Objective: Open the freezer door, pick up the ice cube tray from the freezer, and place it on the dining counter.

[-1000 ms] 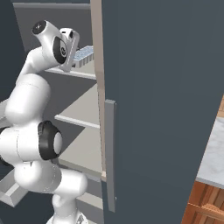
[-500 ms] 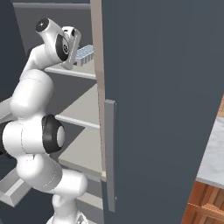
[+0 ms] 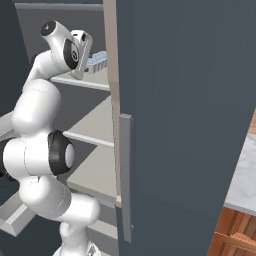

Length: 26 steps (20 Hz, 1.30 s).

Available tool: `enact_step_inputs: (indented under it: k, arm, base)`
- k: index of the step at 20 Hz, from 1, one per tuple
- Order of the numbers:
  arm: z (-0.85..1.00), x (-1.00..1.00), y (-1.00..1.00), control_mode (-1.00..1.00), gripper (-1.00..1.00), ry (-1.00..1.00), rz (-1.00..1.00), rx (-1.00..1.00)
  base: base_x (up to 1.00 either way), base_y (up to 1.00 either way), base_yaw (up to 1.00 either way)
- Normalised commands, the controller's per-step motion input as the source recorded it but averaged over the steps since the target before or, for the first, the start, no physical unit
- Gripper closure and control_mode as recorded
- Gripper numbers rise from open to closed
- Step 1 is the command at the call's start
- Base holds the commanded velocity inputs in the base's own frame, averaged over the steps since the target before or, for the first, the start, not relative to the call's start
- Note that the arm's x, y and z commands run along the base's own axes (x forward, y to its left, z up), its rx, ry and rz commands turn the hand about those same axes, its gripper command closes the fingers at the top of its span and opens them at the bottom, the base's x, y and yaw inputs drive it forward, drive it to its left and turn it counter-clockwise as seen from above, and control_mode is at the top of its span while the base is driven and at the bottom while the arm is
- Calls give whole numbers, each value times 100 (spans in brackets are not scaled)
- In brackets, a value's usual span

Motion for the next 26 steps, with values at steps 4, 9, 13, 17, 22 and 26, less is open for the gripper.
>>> enact_step_inputs:
  k: [4,9,13,17,22,26]
  arm:
    - [0,0,0,-100,100,0,0,0]
    - [0,0,0,-100,100,0,0,0]
    - [-1,-4,0,-100,100,-3,0,0]
    - [3,-39,0,-100,100,-23,0,-2]
    - [17,-35,0,-100,100,-20,0,-1]
    - [18,-13,0,-100,100,-13,0,0]
  base:
    - [0,0,0]
    - [0,0,0]
    - [0,0,0]
    - [0,0,0]
    - [0,0,0]
    - [0,0,0]
